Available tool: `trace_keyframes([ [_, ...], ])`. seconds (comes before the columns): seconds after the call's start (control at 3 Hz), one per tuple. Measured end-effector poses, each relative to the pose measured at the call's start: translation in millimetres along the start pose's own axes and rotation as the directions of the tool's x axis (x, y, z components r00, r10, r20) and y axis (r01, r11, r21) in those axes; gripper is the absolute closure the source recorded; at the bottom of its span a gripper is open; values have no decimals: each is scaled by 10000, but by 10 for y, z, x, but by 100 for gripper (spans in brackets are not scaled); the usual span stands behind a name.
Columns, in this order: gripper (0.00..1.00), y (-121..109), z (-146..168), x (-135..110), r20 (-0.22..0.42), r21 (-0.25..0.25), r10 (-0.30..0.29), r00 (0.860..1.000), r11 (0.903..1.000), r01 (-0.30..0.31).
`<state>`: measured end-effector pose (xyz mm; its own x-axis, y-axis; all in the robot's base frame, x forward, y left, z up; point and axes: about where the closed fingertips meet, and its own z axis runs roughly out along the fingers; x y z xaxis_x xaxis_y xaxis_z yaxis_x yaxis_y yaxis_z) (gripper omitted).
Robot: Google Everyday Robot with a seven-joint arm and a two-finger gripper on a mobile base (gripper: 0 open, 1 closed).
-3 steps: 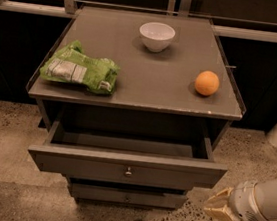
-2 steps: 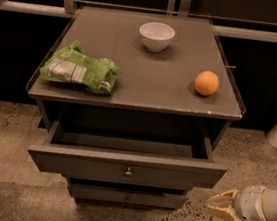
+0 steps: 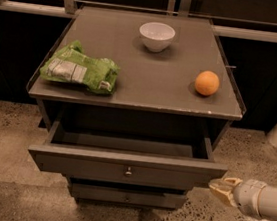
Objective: Close top drawer
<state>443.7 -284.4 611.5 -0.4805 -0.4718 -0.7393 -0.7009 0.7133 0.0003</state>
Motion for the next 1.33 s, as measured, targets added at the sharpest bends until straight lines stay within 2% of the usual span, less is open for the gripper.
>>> trace_keyframes([
  [0.33, 100, -167, 114, -105, 312, 395, -71, 9995, 9992, 59],
  [0.67, 100, -325, 265, -335, 427, 730, -433, 9982, 9965, 401],
  [1.0, 100, -322, 261, -331, 426, 731, -433, 9982, 9965, 401],
  [1.33, 100, -455, 476, -649, 496, 924, -909, 9946, 9920, 861],
])
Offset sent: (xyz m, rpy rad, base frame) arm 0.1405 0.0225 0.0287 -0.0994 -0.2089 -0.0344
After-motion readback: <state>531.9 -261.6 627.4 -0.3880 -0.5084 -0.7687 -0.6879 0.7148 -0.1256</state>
